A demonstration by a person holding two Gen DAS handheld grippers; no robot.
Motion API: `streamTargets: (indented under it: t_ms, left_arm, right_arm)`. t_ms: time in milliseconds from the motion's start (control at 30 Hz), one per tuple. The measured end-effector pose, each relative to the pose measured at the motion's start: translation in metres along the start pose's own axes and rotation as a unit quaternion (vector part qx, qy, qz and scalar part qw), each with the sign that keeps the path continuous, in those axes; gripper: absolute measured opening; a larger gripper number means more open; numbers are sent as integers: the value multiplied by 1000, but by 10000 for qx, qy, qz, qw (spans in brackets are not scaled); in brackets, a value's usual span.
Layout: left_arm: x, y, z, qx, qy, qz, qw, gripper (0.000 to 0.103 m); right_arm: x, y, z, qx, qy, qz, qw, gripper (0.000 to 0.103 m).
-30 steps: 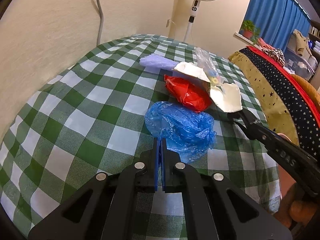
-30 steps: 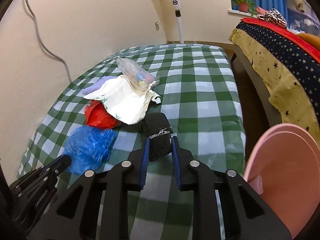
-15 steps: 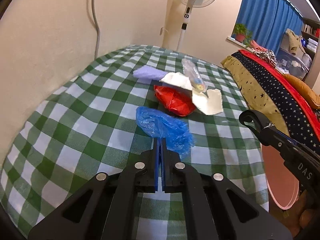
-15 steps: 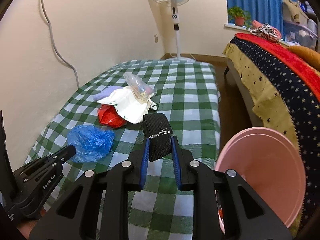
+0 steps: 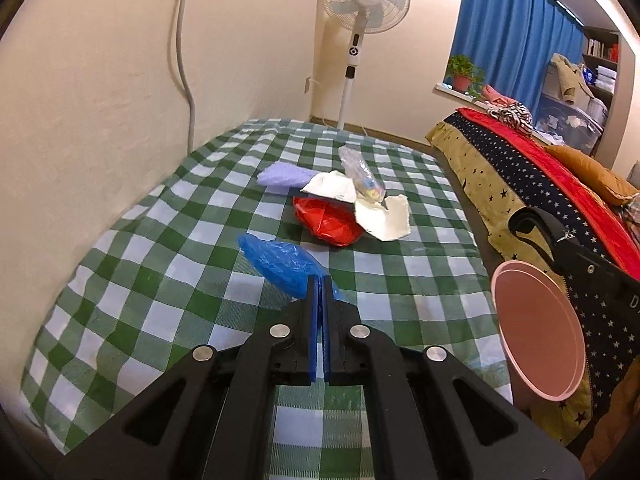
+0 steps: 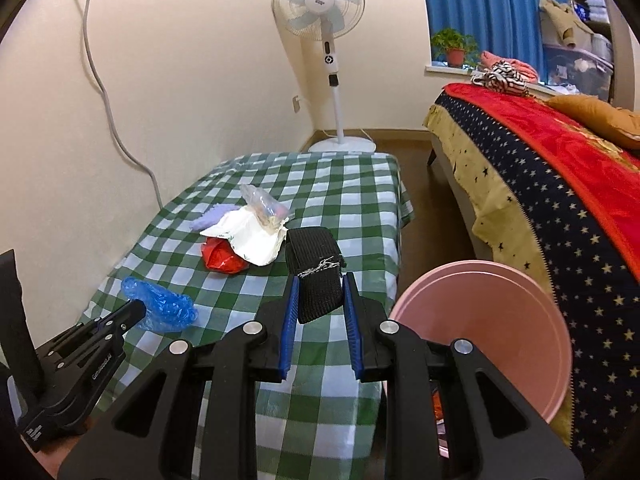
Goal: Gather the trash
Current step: 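Carry the blue bag and black pouch over the pink bin with both tools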
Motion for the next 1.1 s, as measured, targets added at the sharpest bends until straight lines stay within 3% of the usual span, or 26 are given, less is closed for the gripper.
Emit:
streamTargets:
  t_ms: [500, 1100]
  left_arm:
    - [1, -24, 31, -245, -252, -377, 9987, 1]
    - [4, -59, 37, -690, -424, -682, 9944, 1]
  right_arm:
    - [-2, -26, 45, -176, -195, -136, 9996, 23]
    - [3, -65, 61, -604, -268, -295, 9974, 23]
Point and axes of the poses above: each gripper's, at about its wrist camera, not at the fingertips, and z roughly against the way its jaws point, y to its left, x to its top, the point moved 2 cm from there along -z, roughly the way its jaws point, and after that the axes turned 6 degrees about -x, right-handed, at the moved point
